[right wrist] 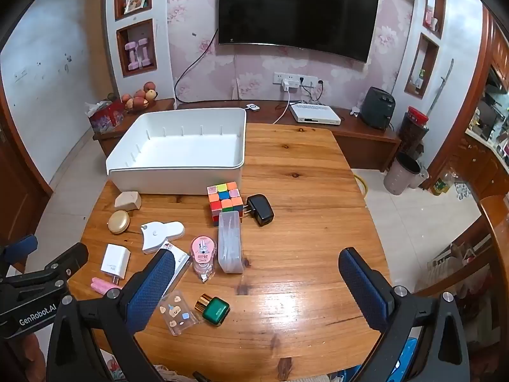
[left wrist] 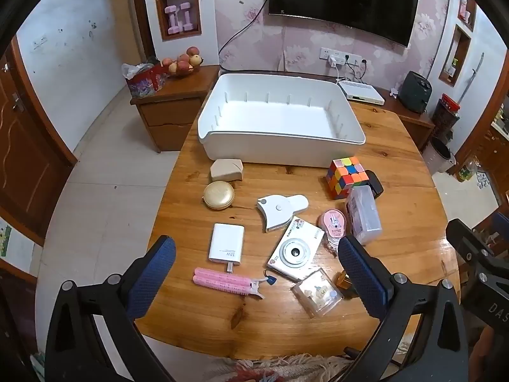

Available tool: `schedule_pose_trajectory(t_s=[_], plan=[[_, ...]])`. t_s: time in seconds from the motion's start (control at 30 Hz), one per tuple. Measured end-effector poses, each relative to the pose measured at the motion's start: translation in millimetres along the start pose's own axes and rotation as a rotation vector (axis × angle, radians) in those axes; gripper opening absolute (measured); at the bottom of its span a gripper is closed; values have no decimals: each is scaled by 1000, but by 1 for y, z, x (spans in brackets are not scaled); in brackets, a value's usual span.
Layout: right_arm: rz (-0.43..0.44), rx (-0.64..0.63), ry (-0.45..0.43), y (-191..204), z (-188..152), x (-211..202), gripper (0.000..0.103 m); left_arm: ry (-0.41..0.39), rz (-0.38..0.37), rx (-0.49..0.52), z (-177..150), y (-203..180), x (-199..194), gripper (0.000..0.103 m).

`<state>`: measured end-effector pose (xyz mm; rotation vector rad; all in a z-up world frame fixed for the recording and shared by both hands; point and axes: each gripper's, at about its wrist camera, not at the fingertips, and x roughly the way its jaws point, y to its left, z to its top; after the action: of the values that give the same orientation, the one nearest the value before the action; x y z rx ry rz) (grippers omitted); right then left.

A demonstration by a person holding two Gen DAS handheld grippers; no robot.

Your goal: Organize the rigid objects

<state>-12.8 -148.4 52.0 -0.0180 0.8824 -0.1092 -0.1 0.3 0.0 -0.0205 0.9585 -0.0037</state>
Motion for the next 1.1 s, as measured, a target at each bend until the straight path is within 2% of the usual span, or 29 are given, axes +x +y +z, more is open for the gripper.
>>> schedule_pose_trajectory(t_s=[0.73,1.1], plan=[[2,0,2,-1,-2,-1,103,-4,-7,7,-2,-3,-4,102],[34,10,-23,-1,-4,-7,103,-4,-13,9,-1,-5,-10,102]])
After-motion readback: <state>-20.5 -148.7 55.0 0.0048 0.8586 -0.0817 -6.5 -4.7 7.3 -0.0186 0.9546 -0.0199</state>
